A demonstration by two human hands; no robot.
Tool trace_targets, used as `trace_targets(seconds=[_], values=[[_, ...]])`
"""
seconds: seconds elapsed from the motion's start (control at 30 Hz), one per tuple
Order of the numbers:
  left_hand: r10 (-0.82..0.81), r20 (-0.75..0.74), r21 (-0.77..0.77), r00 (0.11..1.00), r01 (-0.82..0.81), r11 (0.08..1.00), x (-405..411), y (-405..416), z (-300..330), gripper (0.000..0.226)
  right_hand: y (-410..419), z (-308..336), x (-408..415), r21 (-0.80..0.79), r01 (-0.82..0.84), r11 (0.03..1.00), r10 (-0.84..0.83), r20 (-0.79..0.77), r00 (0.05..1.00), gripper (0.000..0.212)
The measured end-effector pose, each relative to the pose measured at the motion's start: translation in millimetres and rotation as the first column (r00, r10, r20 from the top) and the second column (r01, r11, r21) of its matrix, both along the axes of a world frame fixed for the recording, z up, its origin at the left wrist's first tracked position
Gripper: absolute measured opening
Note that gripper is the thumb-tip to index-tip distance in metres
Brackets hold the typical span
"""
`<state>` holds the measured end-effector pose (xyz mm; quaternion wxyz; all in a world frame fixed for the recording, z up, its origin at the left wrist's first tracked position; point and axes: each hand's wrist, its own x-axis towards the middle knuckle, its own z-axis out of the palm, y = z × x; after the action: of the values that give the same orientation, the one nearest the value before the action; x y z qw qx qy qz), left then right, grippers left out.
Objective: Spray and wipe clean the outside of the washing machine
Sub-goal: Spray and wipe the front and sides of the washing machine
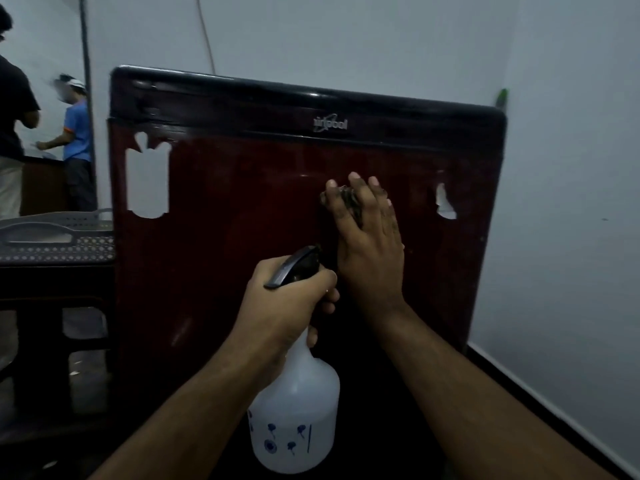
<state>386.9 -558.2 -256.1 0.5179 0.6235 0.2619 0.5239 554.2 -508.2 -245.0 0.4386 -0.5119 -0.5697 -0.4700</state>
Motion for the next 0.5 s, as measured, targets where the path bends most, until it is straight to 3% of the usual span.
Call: trace_targets(seconds=[0.23,0.37,0.5], values=[[-0.058,-0.03,0.038,0.998,0.059,0.998,26,-7,-8,0.008,-27,-10,74,0.159,0.063,0.985,-0.023,-0.242,0.97,0.055],[-0.099,-0.06,0.034,0.993,0.101,0.994,27,-4,-18,0.013,-32,-37,82,0.231,0.018,0.973,0.086,-0.43,0.899,0.054],[-0.077,-0.069,-0.018,0.995,0.075,0.997,15,6,-32,0.01,-16,-49,50,0.314,0.116,0.942,0.098,-0.589,0.802,0.054]])
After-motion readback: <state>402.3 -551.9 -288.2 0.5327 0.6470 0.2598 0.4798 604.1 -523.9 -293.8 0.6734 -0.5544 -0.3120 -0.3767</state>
